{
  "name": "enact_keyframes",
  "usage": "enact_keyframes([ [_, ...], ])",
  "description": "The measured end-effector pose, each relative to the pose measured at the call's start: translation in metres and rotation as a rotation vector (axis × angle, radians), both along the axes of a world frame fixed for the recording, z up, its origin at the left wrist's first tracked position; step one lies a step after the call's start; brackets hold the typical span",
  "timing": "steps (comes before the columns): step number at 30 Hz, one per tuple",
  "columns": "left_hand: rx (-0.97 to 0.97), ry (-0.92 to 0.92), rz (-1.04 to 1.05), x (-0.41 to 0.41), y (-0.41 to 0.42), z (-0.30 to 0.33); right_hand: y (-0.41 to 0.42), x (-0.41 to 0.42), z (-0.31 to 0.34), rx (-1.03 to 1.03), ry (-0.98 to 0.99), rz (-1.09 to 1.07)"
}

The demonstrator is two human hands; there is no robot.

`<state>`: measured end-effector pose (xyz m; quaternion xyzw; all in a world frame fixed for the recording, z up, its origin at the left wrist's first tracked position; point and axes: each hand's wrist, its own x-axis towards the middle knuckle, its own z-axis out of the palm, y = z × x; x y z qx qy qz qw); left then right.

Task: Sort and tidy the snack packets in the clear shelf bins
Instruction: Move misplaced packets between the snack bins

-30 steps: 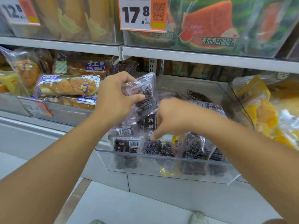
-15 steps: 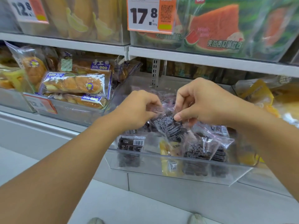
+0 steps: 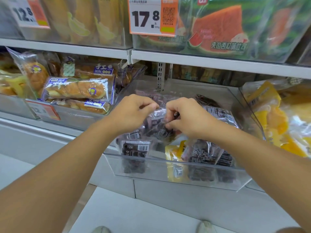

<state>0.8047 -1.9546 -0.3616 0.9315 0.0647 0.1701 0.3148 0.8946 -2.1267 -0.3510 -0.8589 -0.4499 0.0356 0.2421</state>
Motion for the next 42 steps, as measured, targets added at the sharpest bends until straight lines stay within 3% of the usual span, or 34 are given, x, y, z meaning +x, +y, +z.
enact_keyframes([
  [2, 0.011, 0.025, -0.049, -0.007, -0.006, 0.003, 0.006, -0.004, -0.002, -0.093, -0.133, 0.003],
  [4, 0.209, 0.083, -0.084, -0.010, -0.011, 0.002, 0.009, -0.004, -0.003, -0.067, -0.171, -0.035],
  [6, 0.349, 0.112, -0.028, -0.007, -0.015, -0.001, 0.008, 0.001, -0.003, 0.073, -0.091, -0.104],
  [9, 0.370, 0.108, 0.105, 0.000, -0.021, 0.000, 0.003, 0.005, -0.001, 0.166, 0.026, -0.144],
  [13, 0.442, 0.206, 0.039, 0.004, -0.023, 0.003, -0.012, -0.007, 0.023, -0.107, -0.162, -0.087],
  [17, 0.556, 0.289, 0.053, 0.005, -0.027, 0.005, -0.042, -0.023, 0.062, -0.439, -0.188, -0.041],
  [20, 0.494, 0.244, 0.053, 0.003, -0.029, 0.004, -0.048, -0.037, 0.060, -0.690, -0.214, -0.013],
  [23, 0.325, 0.209, 0.048, 0.000, -0.028, 0.003, -0.042, -0.041, 0.052, -0.767, -0.281, -0.008],
  [27, 0.288, 0.188, 0.048, -0.003, -0.026, 0.004, -0.040, -0.040, 0.051, -0.778, -0.422, -0.059],
  [33, 0.296, 0.173, 0.065, 0.001, -0.022, 0.004, -0.036, -0.033, 0.044, -0.588, -0.146, 0.062],
  [39, 0.252, 0.137, -0.022, -0.013, -0.021, 0.002, -0.035, -0.018, 0.034, -0.629, -0.069, 0.023],
  [42, 0.424, 0.219, -0.034, -0.023, -0.019, 0.003, -0.035, -0.013, 0.032, -0.682, -0.048, 0.037],
])
